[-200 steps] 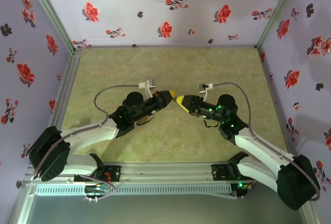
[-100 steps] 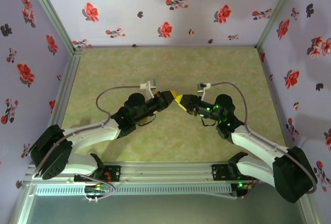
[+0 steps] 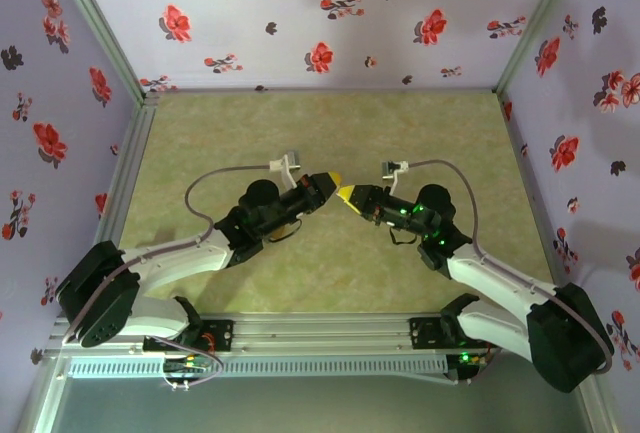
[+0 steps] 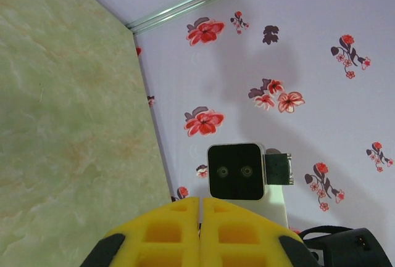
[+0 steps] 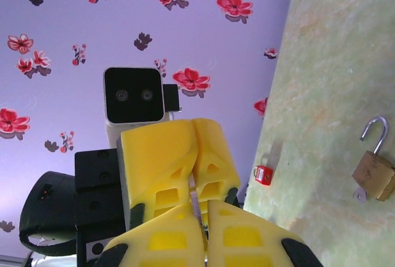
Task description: Unlock with the key
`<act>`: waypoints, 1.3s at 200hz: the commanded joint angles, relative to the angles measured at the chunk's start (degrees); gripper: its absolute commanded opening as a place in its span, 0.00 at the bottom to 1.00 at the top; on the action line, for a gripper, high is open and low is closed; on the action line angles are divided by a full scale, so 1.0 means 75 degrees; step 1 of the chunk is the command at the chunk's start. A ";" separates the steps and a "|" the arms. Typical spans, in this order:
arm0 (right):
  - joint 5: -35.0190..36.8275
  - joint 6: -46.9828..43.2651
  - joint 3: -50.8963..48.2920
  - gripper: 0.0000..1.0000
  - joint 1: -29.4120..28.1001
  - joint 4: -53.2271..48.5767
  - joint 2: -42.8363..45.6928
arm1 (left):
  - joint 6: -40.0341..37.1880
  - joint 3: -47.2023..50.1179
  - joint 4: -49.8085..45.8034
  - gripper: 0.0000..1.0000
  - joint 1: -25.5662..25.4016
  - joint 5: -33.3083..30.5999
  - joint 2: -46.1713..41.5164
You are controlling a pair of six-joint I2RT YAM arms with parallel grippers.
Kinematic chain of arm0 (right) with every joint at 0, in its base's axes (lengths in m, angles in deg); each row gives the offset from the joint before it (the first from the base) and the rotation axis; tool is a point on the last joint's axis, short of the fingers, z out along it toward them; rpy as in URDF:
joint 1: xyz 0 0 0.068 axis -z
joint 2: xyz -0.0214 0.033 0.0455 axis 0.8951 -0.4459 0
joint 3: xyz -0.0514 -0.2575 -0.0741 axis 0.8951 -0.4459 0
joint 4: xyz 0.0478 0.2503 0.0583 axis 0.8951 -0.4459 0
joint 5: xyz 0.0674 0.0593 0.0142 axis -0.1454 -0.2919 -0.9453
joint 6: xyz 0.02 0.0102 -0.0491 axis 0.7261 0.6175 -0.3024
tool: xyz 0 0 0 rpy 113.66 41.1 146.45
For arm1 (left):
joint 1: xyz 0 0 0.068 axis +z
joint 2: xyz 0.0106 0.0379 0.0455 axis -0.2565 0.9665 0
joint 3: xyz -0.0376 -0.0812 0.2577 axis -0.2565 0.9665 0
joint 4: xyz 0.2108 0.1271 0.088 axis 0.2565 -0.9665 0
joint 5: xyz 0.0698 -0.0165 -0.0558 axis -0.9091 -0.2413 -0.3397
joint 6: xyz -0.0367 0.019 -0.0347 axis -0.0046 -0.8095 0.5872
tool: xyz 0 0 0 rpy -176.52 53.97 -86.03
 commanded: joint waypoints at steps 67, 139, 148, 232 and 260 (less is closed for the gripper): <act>0.0420 -0.0772 0.0376 0.00 -0.0082 -0.1709 0.0799 | -0.0040 0.0437 -0.0732 0.62 0.0433 -0.0474 -0.0834; 0.0981 -0.2211 0.0734 0.00 -0.0071 -0.4970 0.1818 | -0.0943 0.0039 -0.8842 0.91 0.2570 -0.1443 -0.3761; 0.0978 -0.2296 0.0778 0.00 -0.0071 -0.5109 0.1816 | -0.1040 0.0006 -0.9495 0.93 0.2961 -0.1487 -0.3899; 0.0891 -0.3138 0.1277 0.00 -0.0071 -0.6234 0.1622 | -0.0922 -0.0537 -1.2339 1.00 0.6958 -0.1413 -0.3185; 0.0814 -0.3184 0.1316 0.00 -0.0071 -0.6341 0.1651 | -0.0322 -0.0510 -1.2621 1.00 0.7829 -0.1767 -0.2598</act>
